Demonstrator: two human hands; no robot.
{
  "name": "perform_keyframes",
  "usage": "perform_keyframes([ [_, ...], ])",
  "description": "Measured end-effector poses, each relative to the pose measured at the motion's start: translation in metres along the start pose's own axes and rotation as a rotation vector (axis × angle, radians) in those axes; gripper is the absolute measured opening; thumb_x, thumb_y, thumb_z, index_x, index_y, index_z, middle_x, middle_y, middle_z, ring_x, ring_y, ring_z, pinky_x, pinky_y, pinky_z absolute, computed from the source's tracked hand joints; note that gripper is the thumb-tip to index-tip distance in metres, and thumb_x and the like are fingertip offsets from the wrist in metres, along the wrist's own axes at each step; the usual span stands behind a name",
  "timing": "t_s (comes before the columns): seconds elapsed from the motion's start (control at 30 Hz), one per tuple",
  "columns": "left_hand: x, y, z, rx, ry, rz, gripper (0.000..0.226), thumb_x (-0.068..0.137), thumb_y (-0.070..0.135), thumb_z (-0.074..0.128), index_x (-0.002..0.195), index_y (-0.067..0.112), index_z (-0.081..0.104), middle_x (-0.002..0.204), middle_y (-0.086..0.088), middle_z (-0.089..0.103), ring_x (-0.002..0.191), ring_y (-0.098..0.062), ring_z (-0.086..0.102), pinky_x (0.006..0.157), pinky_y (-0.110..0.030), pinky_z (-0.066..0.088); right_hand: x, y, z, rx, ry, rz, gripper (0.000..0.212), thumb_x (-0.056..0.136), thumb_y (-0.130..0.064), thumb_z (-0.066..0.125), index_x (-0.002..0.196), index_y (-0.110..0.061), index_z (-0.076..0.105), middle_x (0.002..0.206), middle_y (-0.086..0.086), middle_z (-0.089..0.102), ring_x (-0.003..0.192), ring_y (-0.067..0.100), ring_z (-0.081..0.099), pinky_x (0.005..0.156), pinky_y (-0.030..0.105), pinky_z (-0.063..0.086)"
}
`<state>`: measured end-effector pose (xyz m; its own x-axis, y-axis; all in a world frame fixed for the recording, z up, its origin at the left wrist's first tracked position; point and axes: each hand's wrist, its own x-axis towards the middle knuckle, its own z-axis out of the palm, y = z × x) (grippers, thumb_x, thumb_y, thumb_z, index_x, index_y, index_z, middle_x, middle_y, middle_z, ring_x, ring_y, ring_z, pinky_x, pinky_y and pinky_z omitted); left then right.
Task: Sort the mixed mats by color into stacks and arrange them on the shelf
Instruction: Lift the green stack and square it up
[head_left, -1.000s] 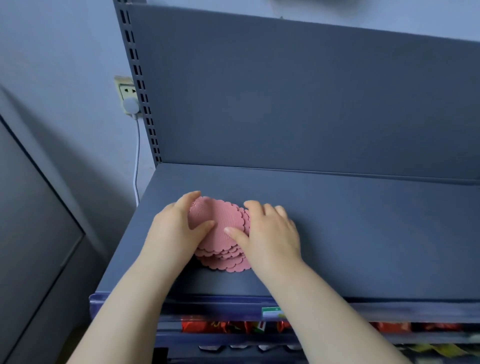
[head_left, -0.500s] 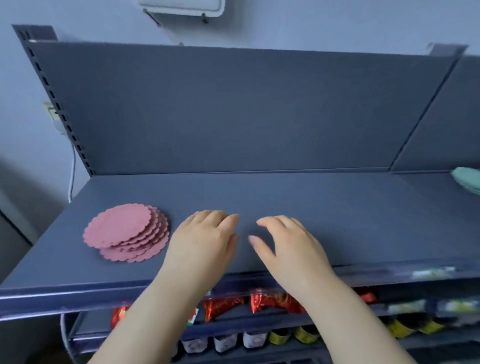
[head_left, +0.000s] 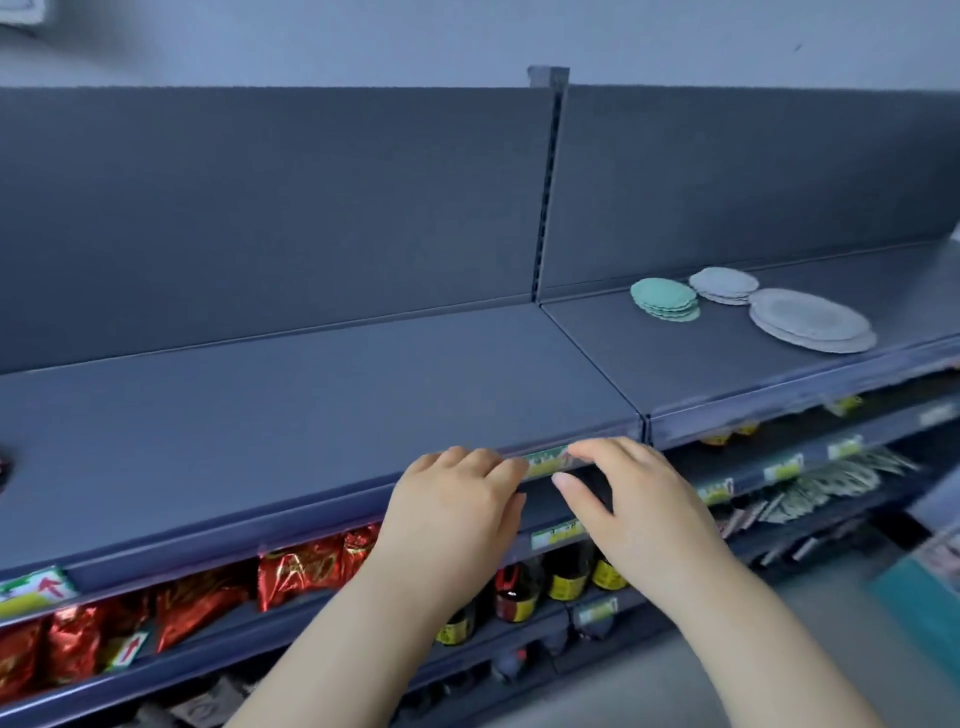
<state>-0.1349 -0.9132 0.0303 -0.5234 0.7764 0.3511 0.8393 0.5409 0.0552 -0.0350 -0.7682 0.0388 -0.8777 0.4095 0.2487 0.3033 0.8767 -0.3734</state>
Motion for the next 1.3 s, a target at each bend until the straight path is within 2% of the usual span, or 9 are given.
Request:
perform_keyframes([
  [0.17,0.028,0.018,0.013,0.004,0.028,0.028,0.035,0.083,0.032,0.039,0.095,0.022,0.07,0.08,0.006,0.069,0.069,-0.021,0.066,0.057,-0.031,0.053,0.008,0.03,-0.005,0.037,-0.002,0.045,0.036,0.09,-0.048,0.043,0.121,-0.031,0.05,0.122,-0.014,0.052,0.116,0.009,0.043,0.089,0.026,0.04],
  [0.4,0.072,-0.005,0.042,-0.014,0.045,-0.012,0.039,0.082,0.033,0.039,0.101,0.019,0.07,0.084,0.005,0.071,0.071,-0.022,0.066,0.059,-0.03,0.053,0.049,0.047,0.016,0.045,-0.037,0.053,0.037,0.09,-0.048,0.043,0.124,-0.032,0.048,0.127,-0.019,0.046,0.118,0.004,0.042,0.09,0.023,0.039],
  [0.67,0.143,-0.028,0.066,-0.025,0.073,0.008,0.04,0.084,0.033,0.037,0.102,0.019,0.07,0.085,0.003,0.071,0.074,-0.024,0.067,0.061,-0.032,0.053,0.111,0.086,0.018,0.16,0.106,0.158,0.03,0.089,-0.039,0.049,0.117,-0.03,0.054,0.118,-0.019,0.05,0.111,0.005,0.049,0.088,0.026,0.042],
  [0.93,0.18,-0.021,0.093,-0.014,0.004,-0.003,0.042,0.083,0.035,0.037,0.102,0.021,0.072,0.087,0.005,0.071,0.075,-0.021,0.068,0.059,-0.031,0.053,0.157,0.148,0.019,0.29,0.164,0.253,0.026,0.086,-0.035,0.053,0.112,-0.031,0.058,0.109,-0.017,0.053,0.104,0.006,0.053,0.089,0.03,0.045],
  [1.17,0.232,0.022,0.107,0.039,0.028,-0.122,0.042,0.083,0.036,0.037,0.103,0.022,0.071,0.09,0.007,0.071,0.074,-0.019,0.068,0.055,-0.031,0.052,0.219,0.236,-0.011,0.365,0.127,0.221,0.025,0.089,-0.031,0.054,0.113,-0.03,0.057,0.104,-0.013,0.052,0.096,0.012,0.055,0.081,0.026,0.04],
  [1.23,0.255,0.048,0.113,0.051,0.028,-0.139,0.041,0.083,0.036,0.036,0.101,0.022,0.071,0.088,0.007,0.071,0.073,-0.019,0.068,0.054,-0.031,0.051,0.236,0.267,-0.019,0.337,0.071,0.18,0.027,0.09,-0.031,0.053,0.116,-0.029,0.056,0.107,-0.011,0.052,0.097,0.012,0.053,0.081,0.025,0.037],
  [1.3,0.278,0.078,0.12,0.04,0.008,-0.145,0.04,0.082,0.036,0.037,0.099,0.023,0.071,0.085,0.008,0.07,0.07,-0.019,0.067,0.052,-0.029,0.051,0.252,0.298,-0.025,0.268,0.001,0.107,0.031,0.091,-0.031,0.05,0.121,-0.027,0.053,0.118,-0.01,0.052,0.106,0.011,0.05,0.086,0.024,0.036],
])
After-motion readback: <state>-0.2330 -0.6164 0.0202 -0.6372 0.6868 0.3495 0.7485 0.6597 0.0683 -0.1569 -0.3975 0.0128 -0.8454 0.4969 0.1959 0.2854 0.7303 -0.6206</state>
